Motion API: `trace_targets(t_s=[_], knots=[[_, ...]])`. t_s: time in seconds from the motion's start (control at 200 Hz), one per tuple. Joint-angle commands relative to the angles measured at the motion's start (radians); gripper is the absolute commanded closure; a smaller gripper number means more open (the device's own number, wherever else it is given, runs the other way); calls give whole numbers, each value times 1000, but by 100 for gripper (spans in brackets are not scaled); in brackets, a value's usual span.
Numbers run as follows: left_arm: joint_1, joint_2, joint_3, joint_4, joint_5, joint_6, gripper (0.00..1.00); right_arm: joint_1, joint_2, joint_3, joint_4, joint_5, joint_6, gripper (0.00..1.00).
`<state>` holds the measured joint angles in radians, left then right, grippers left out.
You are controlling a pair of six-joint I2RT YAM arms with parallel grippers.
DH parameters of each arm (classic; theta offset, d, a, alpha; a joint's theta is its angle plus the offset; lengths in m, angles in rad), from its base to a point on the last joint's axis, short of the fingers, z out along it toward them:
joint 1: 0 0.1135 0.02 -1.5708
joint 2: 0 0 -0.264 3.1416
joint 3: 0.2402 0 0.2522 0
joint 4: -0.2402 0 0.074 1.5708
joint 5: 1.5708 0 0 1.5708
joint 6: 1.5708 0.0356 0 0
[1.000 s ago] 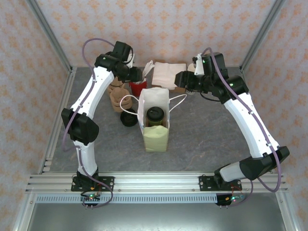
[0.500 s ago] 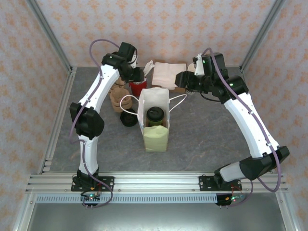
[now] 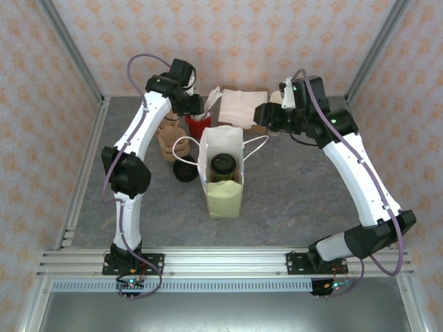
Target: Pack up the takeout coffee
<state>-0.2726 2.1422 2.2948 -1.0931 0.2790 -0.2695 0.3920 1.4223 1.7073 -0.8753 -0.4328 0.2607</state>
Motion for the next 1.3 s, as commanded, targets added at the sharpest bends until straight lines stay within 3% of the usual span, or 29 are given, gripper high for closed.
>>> trace_targets(t_s=[0.0, 0.616, 1.296], knots=[[7, 19, 28, -37, -26, 30, 65, -7, -11, -7, -5, 15, -15, 38], [2, 0, -45, -6, 2, 40, 66, -10, -9, -17, -7, 16, -18, 38], [2, -53, -32, -30, -36, 33, 82, -11, -13, -31, 6, 25, -20, 38]])
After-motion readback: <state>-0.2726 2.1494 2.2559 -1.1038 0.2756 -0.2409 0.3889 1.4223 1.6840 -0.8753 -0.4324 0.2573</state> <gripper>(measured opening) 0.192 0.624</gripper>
